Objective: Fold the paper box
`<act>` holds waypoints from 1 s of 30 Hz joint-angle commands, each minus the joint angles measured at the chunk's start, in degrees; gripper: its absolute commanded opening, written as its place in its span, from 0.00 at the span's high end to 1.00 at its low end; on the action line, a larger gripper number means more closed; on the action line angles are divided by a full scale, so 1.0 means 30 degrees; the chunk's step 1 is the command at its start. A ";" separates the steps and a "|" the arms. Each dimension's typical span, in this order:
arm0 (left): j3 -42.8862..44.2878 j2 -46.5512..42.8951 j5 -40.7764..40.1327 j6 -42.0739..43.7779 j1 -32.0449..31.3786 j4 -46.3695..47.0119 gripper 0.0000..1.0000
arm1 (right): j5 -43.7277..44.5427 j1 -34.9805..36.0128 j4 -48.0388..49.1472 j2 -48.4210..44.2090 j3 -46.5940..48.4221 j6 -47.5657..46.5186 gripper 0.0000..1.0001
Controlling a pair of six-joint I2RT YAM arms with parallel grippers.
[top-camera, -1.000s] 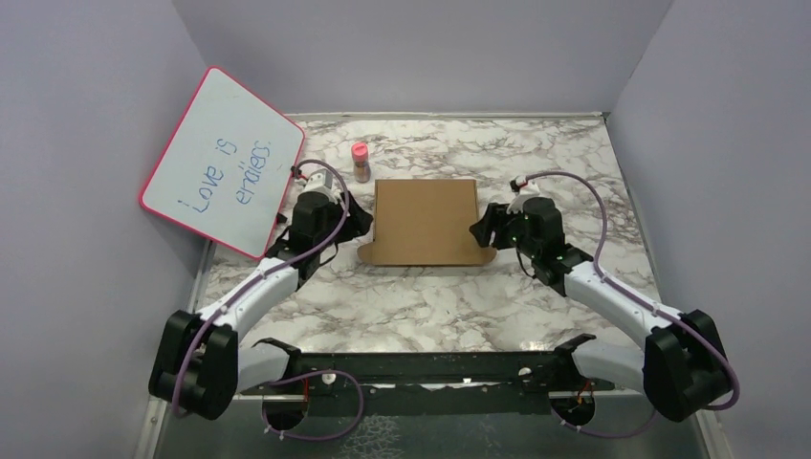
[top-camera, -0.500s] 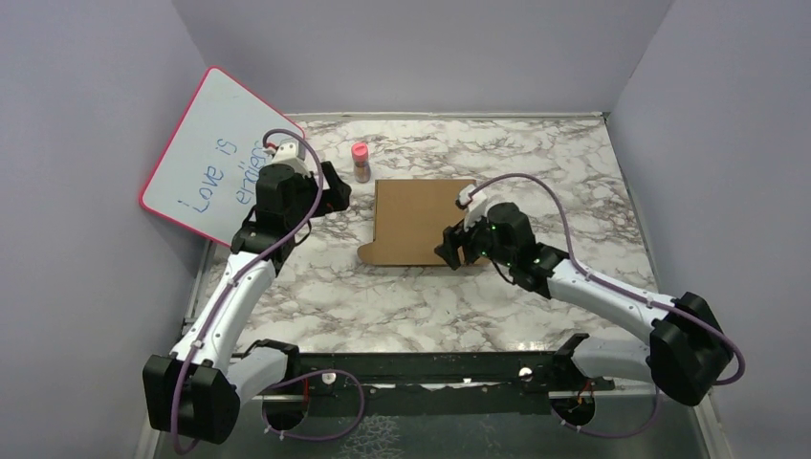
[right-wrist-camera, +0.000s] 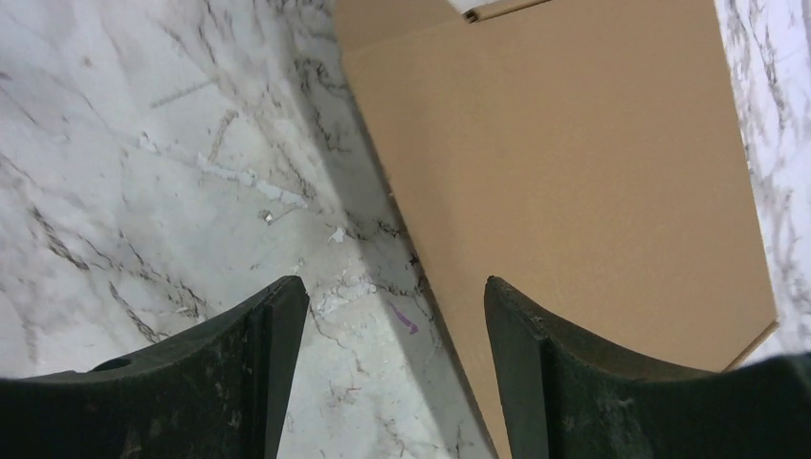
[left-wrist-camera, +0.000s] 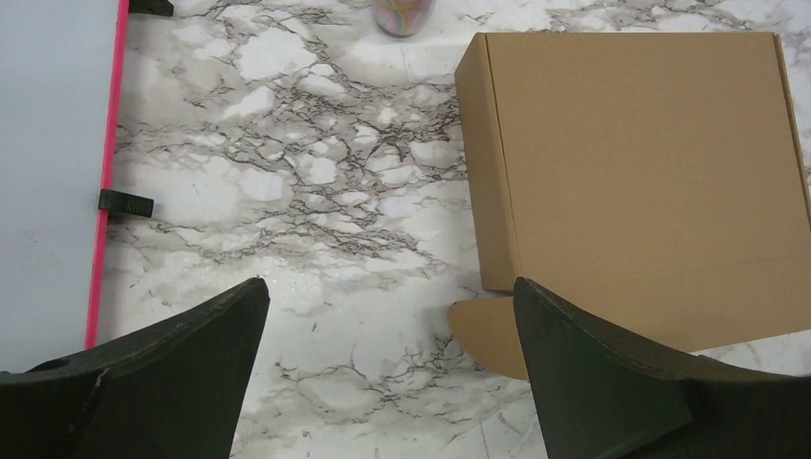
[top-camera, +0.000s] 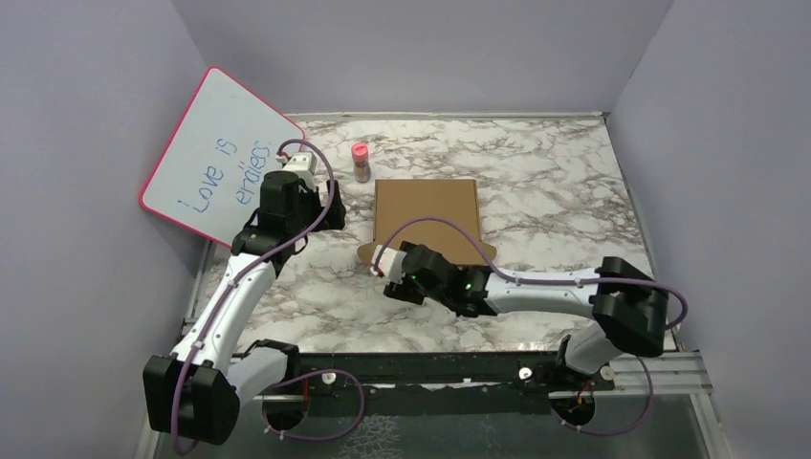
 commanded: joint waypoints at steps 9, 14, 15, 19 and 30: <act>-0.0196 -0.0035 -0.0594 0.0309 -0.0604 -0.0238 0.01 | 0.8105 0.1033 0.5271 0.4590 -0.0494 -0.6007 0.27; -0.0066 0.0813 0.1283 -0.0469 -0.0337 0.0067 0.01 | 0.8874 0.1035 1.0231 0.5695 -0.1980 -0.8425 0.28; -0.0028 0.0939 0.1432 -0.0576 -0.0318 0.0150 0.01 | 0.8829 0.1034 1.0716 0.5934 -0.2026 -0.8714 0.30; -0.0038 0.1312 0.2082 -0.0955 -0.0241 0.0425 0.01 | 0.8706 0.1019 1.1721 0.7073 -0.1985 -0.9314 0.36; -0.0275 0.2079 0.3484 -0.2311 -0.0229 0.1244 0.02 | 0.7905 0.1012 1.1411 0.5909 -0.2421 -0.9122 0.71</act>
